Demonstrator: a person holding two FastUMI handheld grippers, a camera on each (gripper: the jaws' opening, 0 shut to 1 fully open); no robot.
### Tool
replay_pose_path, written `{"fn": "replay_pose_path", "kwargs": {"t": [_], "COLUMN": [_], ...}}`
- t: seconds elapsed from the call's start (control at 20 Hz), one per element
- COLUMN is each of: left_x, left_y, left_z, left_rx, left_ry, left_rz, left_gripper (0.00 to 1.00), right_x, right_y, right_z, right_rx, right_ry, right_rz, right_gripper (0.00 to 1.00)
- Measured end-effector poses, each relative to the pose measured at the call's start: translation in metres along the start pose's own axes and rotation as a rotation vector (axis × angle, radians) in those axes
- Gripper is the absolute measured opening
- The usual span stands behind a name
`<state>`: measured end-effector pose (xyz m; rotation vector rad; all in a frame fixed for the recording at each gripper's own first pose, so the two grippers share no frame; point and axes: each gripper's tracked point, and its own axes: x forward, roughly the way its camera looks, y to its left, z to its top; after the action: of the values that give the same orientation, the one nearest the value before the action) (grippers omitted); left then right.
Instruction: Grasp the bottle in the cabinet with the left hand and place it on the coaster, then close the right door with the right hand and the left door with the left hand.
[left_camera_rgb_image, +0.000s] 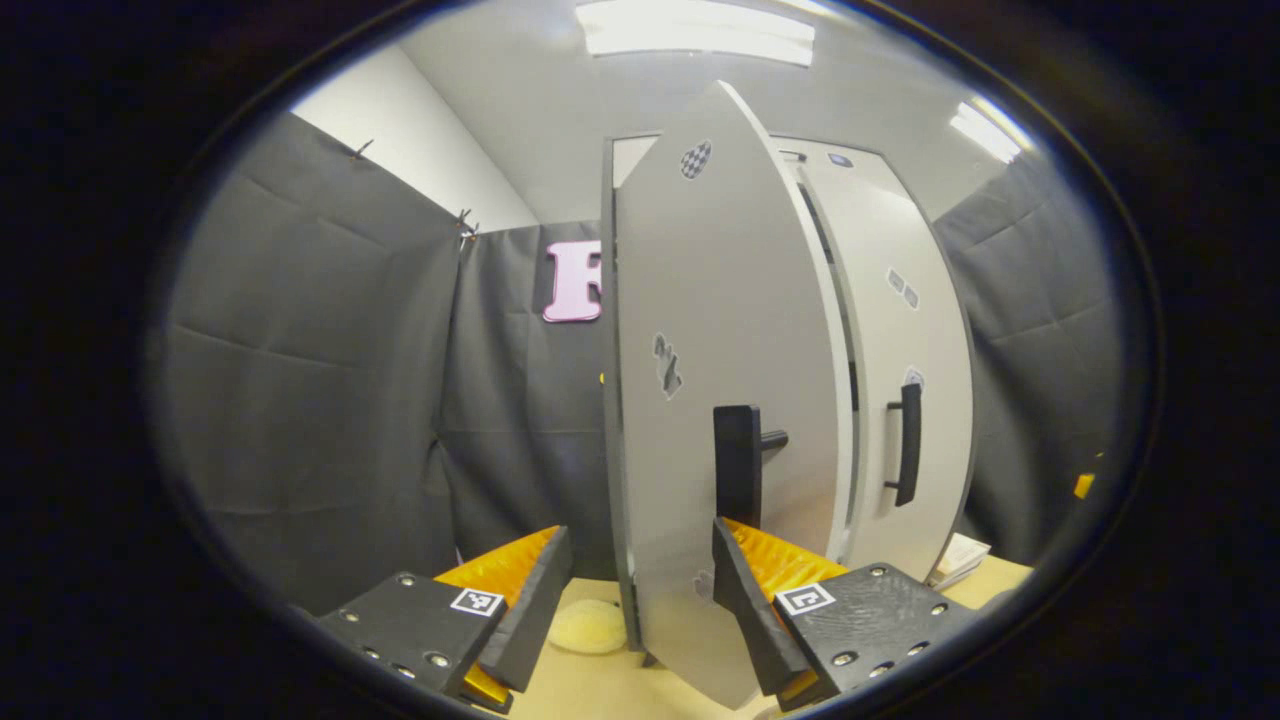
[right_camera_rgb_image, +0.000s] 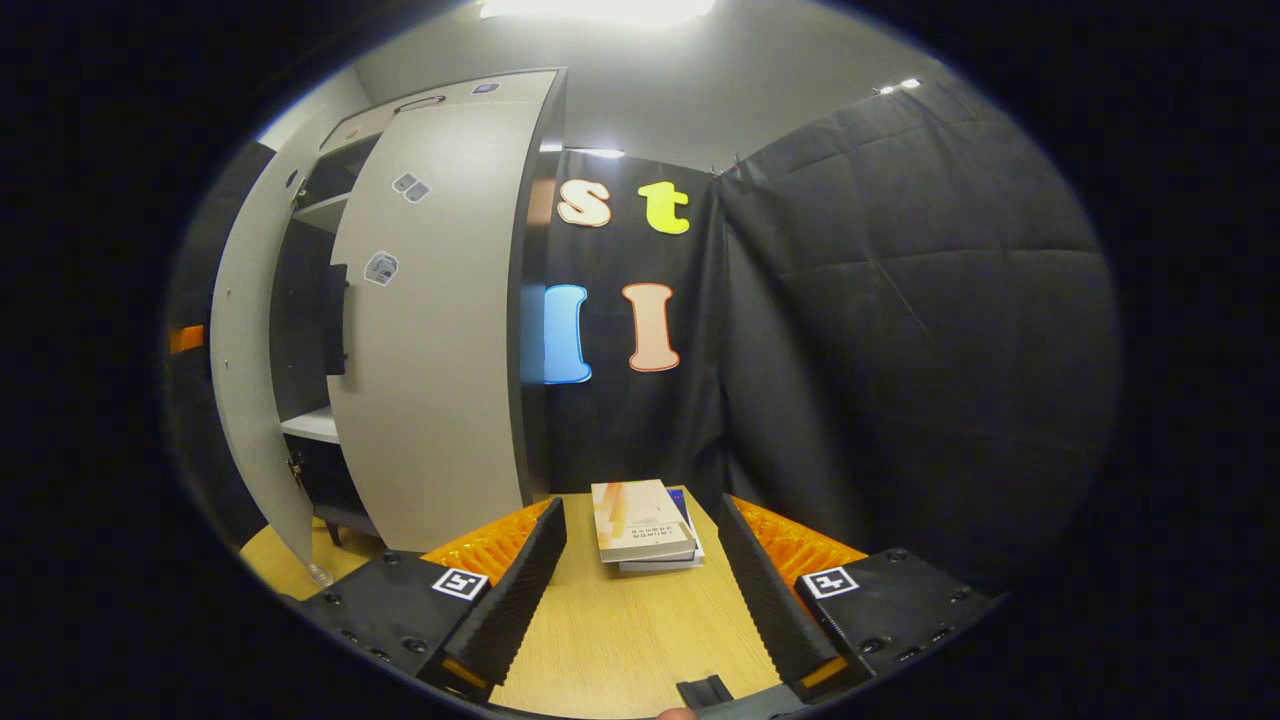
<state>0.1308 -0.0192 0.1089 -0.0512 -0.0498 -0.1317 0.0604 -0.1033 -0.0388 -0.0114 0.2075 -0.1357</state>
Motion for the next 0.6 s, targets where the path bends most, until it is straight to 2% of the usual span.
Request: {"fn": "replay_pose_path", "kwargs": {"t": [0.4, 0.6], "left_x": [0.027, 0.033], "left_y": [-0.061, -0.077], "left_z": [0.001, 0.000], "left_rx": [0.006, 0.036], "left_ry": [-0.010, -0.023], "left_rz": [-0.091, -0.098], "left_gripper": [0.83, 0.83], "right_x": [-0.014, -0.021], "right_y": [-0.030, -0.036], "right_z": [-0.004, -0.003], "right_rx": [0.015, 0.024], "right_ry": [0.009, 0.006], "right_rz": [-0.039, -0.036], "right_gripper": [0.98, 0.98]}}
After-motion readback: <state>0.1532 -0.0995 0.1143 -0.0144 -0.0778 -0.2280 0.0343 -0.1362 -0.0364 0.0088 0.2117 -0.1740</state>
